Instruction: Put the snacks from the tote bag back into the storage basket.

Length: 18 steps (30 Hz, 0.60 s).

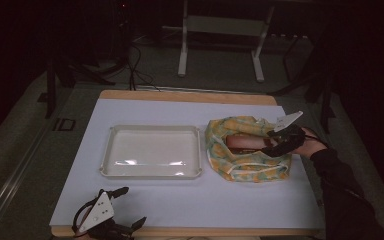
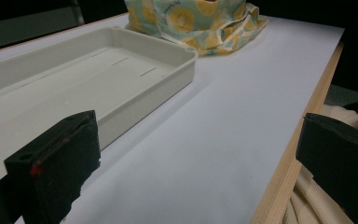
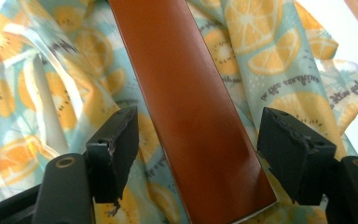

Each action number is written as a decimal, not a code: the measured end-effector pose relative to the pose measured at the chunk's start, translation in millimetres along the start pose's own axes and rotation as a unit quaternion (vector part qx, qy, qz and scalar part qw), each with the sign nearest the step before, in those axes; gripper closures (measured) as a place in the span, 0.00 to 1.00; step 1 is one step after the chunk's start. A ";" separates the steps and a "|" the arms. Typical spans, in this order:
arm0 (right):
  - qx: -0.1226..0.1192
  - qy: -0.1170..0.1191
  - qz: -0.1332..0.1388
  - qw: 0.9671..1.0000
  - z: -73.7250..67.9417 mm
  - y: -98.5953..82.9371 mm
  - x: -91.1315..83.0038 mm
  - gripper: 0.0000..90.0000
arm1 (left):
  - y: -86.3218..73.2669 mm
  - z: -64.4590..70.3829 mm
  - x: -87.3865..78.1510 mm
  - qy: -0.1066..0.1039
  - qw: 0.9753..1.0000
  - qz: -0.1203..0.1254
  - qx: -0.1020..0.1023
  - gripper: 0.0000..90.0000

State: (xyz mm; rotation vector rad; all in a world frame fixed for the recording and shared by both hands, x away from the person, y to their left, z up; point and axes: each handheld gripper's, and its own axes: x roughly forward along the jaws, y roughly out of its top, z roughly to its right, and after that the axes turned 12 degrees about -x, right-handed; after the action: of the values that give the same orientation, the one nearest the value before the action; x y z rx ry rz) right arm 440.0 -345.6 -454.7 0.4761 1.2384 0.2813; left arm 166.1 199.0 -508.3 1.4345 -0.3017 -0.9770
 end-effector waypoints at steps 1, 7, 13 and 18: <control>-0.003 0.000 -0.002 1.000 1.1 -0.9 1.2 0.32 | -0.1 0.2 -0.2 -0.001 1.000 0.000 0.000 0.00; -0.001 0.009 -0.018 1.000 4.3 -3.3 8.6 0.32 | -0.8 0.6 -1.4 0.000 1.000 0.001 -0.001 0.00; -0.021 0.017 -0.038 0.999 3.4 -0.4 17.2 0.32 | -1.1 1.1 -2.0 -0.001 1.000 0.001 -0.001 0.00; -0.028 0.027 -0.045 0.998 2.4 -1.7 21.3 0.38 | -1.2 0.5 -2.1 -0.002 1.000 0.001 -0.002 0.00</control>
State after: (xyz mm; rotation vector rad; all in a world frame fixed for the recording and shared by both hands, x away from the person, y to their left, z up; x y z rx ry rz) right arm 448.8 -337.8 -472.7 0.3655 1.2969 0.2516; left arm 164.0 200.3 -508.5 1.4286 -0.3047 -0.9783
